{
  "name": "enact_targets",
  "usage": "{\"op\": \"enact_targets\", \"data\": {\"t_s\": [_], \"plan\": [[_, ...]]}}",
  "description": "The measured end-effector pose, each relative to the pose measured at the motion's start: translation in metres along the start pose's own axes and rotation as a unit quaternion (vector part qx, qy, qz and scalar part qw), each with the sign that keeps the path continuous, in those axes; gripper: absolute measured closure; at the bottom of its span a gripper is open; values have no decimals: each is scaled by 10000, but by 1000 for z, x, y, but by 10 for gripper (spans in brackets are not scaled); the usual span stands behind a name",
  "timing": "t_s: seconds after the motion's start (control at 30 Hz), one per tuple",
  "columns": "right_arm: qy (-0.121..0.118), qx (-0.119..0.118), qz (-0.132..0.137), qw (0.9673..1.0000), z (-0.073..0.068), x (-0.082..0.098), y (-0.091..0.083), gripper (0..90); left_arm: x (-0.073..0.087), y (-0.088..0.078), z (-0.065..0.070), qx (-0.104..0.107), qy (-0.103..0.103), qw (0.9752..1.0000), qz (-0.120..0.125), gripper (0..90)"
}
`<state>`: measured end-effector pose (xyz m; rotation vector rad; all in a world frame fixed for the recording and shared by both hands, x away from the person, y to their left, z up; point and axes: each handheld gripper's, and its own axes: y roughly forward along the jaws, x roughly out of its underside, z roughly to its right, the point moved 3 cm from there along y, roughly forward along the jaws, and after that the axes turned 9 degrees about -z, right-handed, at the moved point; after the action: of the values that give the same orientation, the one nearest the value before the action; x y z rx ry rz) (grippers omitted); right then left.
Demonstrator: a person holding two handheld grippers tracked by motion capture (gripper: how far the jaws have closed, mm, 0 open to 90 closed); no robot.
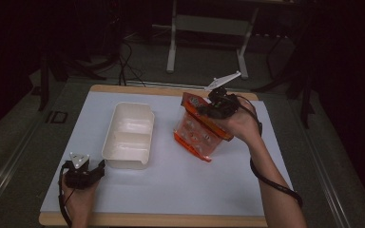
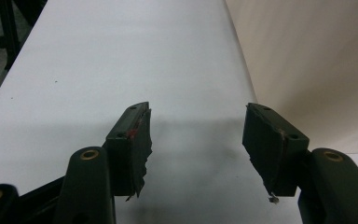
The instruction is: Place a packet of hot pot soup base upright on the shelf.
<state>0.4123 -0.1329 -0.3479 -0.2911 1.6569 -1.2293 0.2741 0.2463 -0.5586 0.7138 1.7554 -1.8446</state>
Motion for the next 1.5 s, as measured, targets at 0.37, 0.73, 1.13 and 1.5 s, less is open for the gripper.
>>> {"op": "enact_targets", "data": {"t_s": [0.37,0.73,1.13,1.5], "plan": [[142,30,336,9993,-1,-5,-5,900,0,1,0,-5,9,10000,-6,421],[226,18,563,9982,-5,-7,-3,900,0,1,0,-14,13,10000,-1,421],[285,19,757,9967,-8,-11,-2,900,0,1,1,-15,34,10000,-12,421],[261,23,798,9965,-13,-16,1,899,0,1,1,-21,62,10000,-21,421]]}}
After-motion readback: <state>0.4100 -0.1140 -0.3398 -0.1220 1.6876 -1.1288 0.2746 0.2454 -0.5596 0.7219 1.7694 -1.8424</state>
